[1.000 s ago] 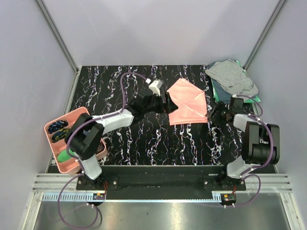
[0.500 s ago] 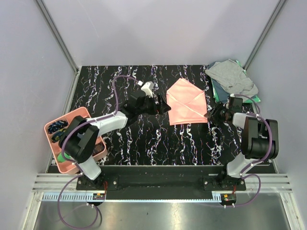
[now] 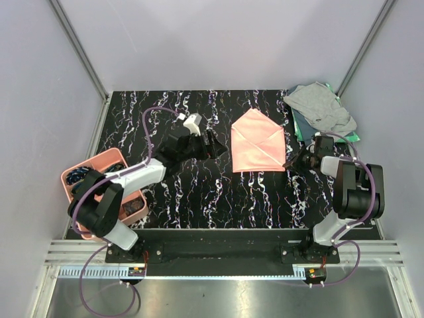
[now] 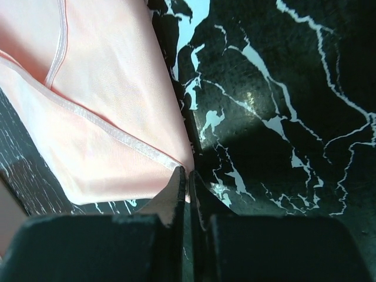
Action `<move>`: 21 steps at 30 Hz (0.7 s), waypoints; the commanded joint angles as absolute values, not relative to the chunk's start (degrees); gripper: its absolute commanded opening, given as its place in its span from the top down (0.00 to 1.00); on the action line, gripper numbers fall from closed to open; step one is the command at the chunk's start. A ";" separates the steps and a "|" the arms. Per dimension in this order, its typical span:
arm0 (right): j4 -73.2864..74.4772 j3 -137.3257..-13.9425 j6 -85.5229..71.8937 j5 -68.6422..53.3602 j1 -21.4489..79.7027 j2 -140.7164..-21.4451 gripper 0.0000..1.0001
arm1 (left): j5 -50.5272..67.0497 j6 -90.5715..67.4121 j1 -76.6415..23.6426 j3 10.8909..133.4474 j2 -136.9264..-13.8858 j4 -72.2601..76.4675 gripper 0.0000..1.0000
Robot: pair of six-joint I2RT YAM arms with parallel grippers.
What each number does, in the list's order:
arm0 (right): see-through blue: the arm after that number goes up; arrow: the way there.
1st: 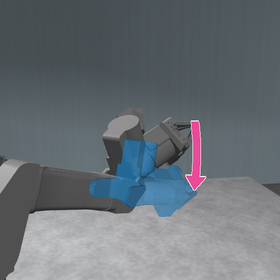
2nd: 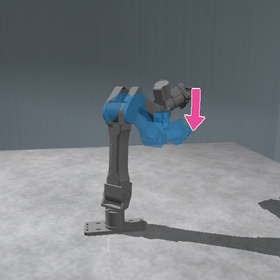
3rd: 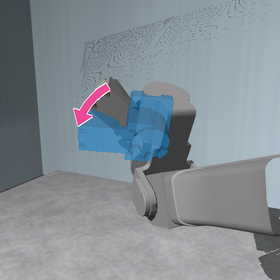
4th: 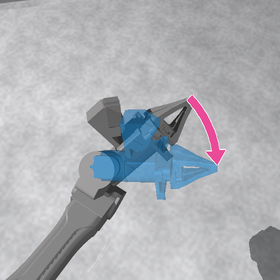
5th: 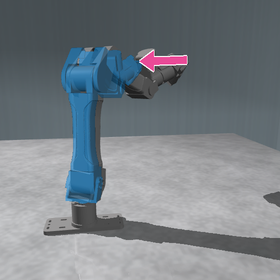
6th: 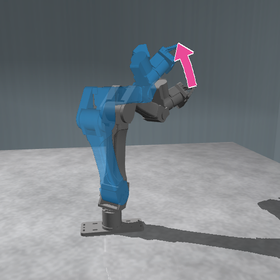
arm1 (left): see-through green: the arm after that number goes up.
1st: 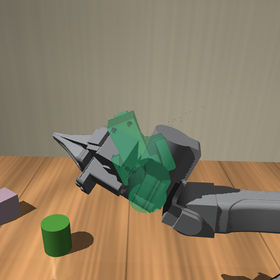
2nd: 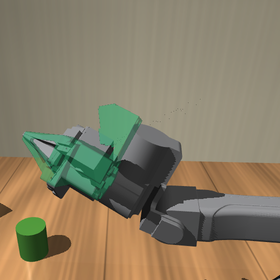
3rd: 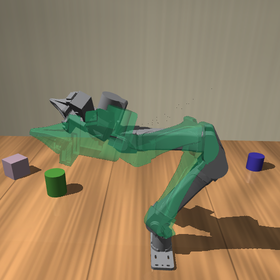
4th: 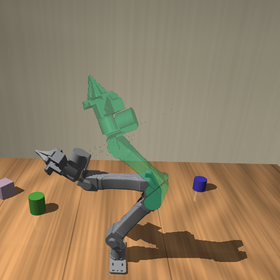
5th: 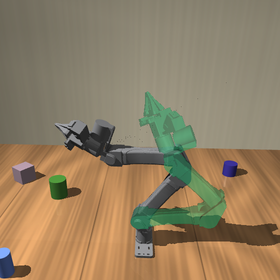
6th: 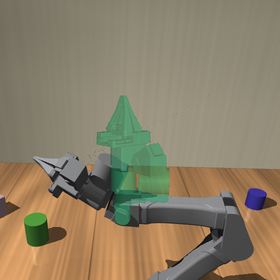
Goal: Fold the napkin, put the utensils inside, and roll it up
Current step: Roll the napkin with the utensil
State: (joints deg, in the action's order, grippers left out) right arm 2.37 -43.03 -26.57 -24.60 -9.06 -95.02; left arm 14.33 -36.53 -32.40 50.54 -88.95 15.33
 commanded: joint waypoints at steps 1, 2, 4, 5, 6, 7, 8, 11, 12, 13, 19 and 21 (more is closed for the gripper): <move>3.78 -42.10 -26.37 -25.93 -7.56 -92.73 0.98 | 10.56 -37.18 -30.77 47.91 -83.33 13.81 0.09; 3.87 -41.75 -27.06 -25.41 -6.60 -92.20 0.99 | 9.85 -37.09 -30.59 47.38 -82.62 12.41 0.09; 3.87 -40.61 -28.38 -24.96 -5.54 -90.80 1.00 | 8.27 -36.65 -30.24 45.71 -80.25 11.08 0.08; 3.87 -39.65 -30.04 -24.70 -4.41 -90.18 1.00 | 7.74 -36.48 -30.15 45.27 -79.46 9.68 0.08; 3.95 -39.12 -30.84 -24.35 -3.70 -89.48 1.00 | 7.30 -36.04 -29.97 44.65 -78.15 9.06 0.08; 3.78 -38.50 -31.81 -23.82 -2.91 -88.17 1.00 | 6.51 -35.86 -29.80 43.43 -77.44 8.53 0.08; 3.69 -37.28 -33.82 -22.43 -1.86 -87.28 1.00 | 5.98 -35.77 -29.71 42.81 -76.82 7.66 0.08; 2.82 -34.03 -39.08 -19.96 2.28 -83.51 1.00 | 4.05 -36.12 -29.27 39.47 -74.36 6.94 0.08; 2.12 -33.06 -40.68 -19.52 4.11 -82.54 1.00 | 4.04 -36.21 -29.18 37.72 -74.09 7.03 0.08; 1.76 -32.00 -43.65 -18.99 5.09 -80.44 1.00 | 4.04 -36.47 -28.74 36.92 -73.83 7.21 0.08; 2.11 -26.55 -52.36 -10.55 16.23 -73.31 1.00 | 8.07 -38.85 -27.69 30.68 -73.74 12.99 0.10; 2.20 -25.23 -53.96 -8.01 18.62 -72.78 1.00 | 9.05 -39.55 -27.69 29.45 -74.44 14.23 0.12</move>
State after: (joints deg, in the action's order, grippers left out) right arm 2.81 -27.05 -46.65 -14.92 14.20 -75.22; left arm 7.11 -38.04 -28.08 31.33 -74.83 7.57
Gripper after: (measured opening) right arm 0.012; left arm 0.904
